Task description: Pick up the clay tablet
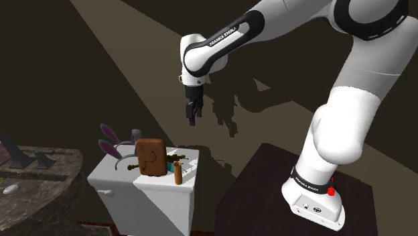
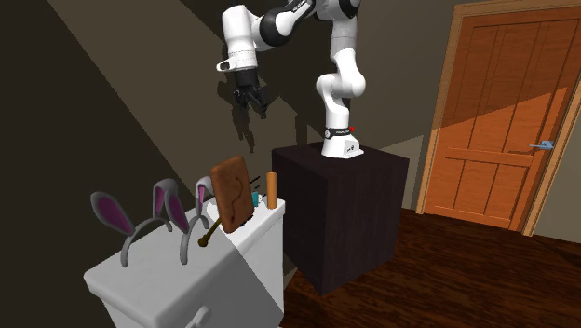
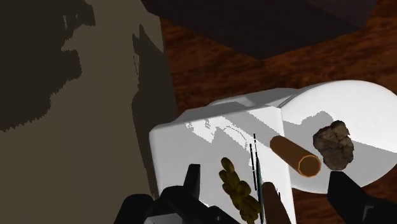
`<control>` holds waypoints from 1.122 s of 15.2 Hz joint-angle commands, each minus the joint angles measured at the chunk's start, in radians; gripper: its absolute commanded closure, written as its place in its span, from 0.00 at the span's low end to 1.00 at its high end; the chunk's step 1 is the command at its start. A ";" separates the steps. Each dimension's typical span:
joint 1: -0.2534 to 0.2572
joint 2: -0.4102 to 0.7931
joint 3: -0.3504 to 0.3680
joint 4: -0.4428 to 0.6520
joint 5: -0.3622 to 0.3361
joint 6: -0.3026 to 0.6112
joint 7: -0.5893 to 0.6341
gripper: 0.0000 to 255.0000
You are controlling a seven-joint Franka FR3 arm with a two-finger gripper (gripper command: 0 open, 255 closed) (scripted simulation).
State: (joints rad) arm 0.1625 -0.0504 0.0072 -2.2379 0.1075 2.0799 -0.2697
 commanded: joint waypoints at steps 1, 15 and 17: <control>0.012 0.067 0.011 0.046 0.014 0.032 -0.011 0.00; 0.081 0.530 0.087 0.499 0.049 0.120 -0.067 0.00; 0.089 0.573 0.093 0.551 0.048 0.117 -0.070 0.00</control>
State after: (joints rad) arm 0.2478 0.5008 0.0966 -1.7143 0.1557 2.1979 -0.3376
